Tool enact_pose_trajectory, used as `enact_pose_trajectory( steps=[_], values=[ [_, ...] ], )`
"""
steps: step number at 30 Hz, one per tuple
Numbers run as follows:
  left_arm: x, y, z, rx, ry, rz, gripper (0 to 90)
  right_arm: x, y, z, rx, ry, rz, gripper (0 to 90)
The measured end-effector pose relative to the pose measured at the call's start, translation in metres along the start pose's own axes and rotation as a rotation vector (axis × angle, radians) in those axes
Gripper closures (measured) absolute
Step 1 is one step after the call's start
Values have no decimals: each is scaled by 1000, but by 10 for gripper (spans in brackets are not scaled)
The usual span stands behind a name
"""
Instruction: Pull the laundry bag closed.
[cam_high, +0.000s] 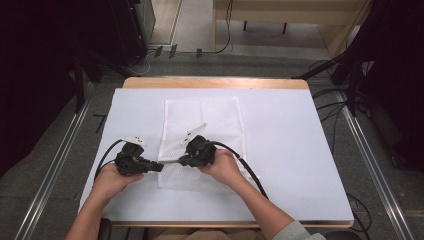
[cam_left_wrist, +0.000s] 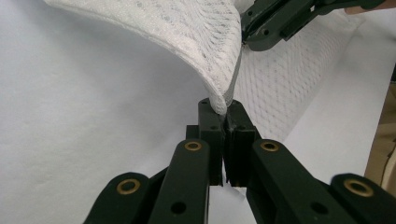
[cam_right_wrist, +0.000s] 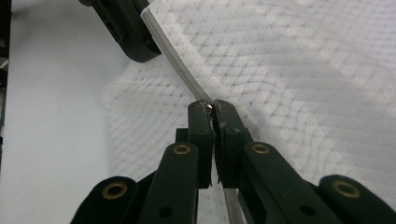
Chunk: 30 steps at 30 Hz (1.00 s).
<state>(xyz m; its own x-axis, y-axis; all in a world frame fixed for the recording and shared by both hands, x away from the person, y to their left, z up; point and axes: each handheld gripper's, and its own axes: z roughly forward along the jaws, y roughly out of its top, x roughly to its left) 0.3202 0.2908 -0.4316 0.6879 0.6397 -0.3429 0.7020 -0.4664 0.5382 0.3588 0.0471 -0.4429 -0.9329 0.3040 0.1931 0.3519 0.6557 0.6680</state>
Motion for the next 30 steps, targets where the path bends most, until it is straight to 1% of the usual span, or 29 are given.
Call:
enact_pose_trajectory(
  steps=[2, 4, 9, 10, 13, 14, 15, 17, 18, 22, 25, 27, 29, 30],
  values=[
    [0, 0, 0, -2, -10, -1, 885, -1, -2, -2, -3, 5, 5, 882],
    [0, 0, 0, -1, -10, -1, 885, -2, -3, -4, -9, 11, 13, 882],
    [0, 0, 0, 3, -9, 0, 884, -3, -4, -7, -2, 0, 2, 882],
    [0, 0, 0, 5, -7, 2, 884, -3, -5, -8, -4, 4, 12, 882],
    [0, 0, 0, 5, -10, 2, 883, -4, -6, -9, 2, -10, 12, 882],
    [0, 0, 0, 3, -7, 0, 883, -5, -7, -10, -2, -1, 8, 882],
    [0, -1, 0, 4, -8, 1, 883, -5, -8, -11, 5, -8, 14, 882],
    [0, -1, -1, 3, -7, -2, 883, -6, -10, -13, 4, -11, 4, 882],
    [1, -1, -1, 1, -10, -3, 883, -6, -10, -14, 10, -18, 15, 882],
    [1, -1, -1, 4, -10, -2, 883, -10, -15, -19, 15, -26, 24, 882],
    [0, -1, -1, -5, -10, -1, 882, -12, -18, -23, 13, -24, 29, 882],
    [0, -1, -1, -6, -9, -1, 883, -13, -19, -25, 14, -24, 37, 882],
    [0, -1, -2, -5, -10, 1, 882, -14, -20, -26, 14, -27, 30, 882],
    [0, -1, -2, -6, -15, -1, 882, -13, -21, -27, 17, -31, 38, 882]
  ],
)
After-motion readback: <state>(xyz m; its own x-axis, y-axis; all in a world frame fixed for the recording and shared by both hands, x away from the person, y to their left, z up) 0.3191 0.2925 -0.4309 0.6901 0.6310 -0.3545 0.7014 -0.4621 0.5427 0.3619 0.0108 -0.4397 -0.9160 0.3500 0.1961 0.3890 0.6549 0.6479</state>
